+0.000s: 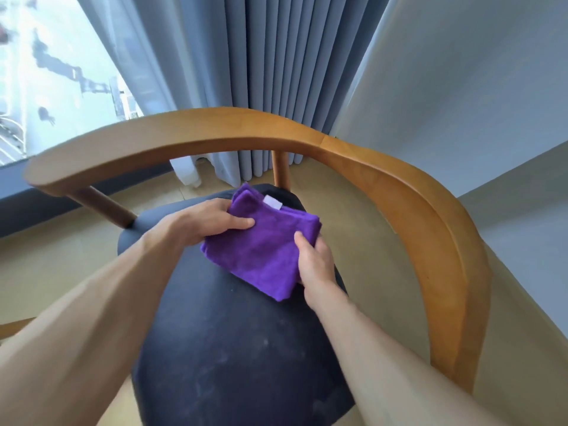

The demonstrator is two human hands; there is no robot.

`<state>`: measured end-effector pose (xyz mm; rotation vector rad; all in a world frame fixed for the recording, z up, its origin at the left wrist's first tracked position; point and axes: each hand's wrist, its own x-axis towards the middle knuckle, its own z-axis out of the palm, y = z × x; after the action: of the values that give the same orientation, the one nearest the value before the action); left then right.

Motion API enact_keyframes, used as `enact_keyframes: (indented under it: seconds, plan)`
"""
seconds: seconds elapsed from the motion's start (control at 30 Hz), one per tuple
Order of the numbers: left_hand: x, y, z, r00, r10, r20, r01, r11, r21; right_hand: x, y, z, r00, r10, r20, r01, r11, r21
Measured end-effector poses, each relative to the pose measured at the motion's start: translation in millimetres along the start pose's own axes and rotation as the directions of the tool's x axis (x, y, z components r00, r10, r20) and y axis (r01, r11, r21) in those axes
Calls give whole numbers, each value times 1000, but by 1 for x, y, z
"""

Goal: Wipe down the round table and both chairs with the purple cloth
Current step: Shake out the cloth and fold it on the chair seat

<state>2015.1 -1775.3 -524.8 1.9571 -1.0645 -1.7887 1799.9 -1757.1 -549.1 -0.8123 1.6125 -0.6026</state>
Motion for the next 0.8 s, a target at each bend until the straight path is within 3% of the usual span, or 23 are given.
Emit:
enact_keyframes:
  seconds: [0.07,0.13,0.23,0.33,0.53,0.8]
  plan:
    - [-30,1,-3,996,82,-19,-84,981,-172,-10,-23,-6,995,-35,90,32,999,43]
    - [-67,10,-2,986,144,-81,-161,951,-263,-26,-47,-13,976,3,216,-35,989,143]
    - [-125,33,4,959,199,-200,-258,905,-338,-64,-82,-27,922,37,386,-102,983,151]
    - [-186,63,14,927,248,-283,-343,867,-362,-110,-116,-51,907,-20,421,-80,972,220]
    - [-321,131,74,856,369,-362,-484,817,-313,-238,-171,-153,880,-277,385,73,881,467]
    - [-448,227,219,834,545,-84,-534,763,-365,-411,-177,-345,885,-465,25,400,786,471]
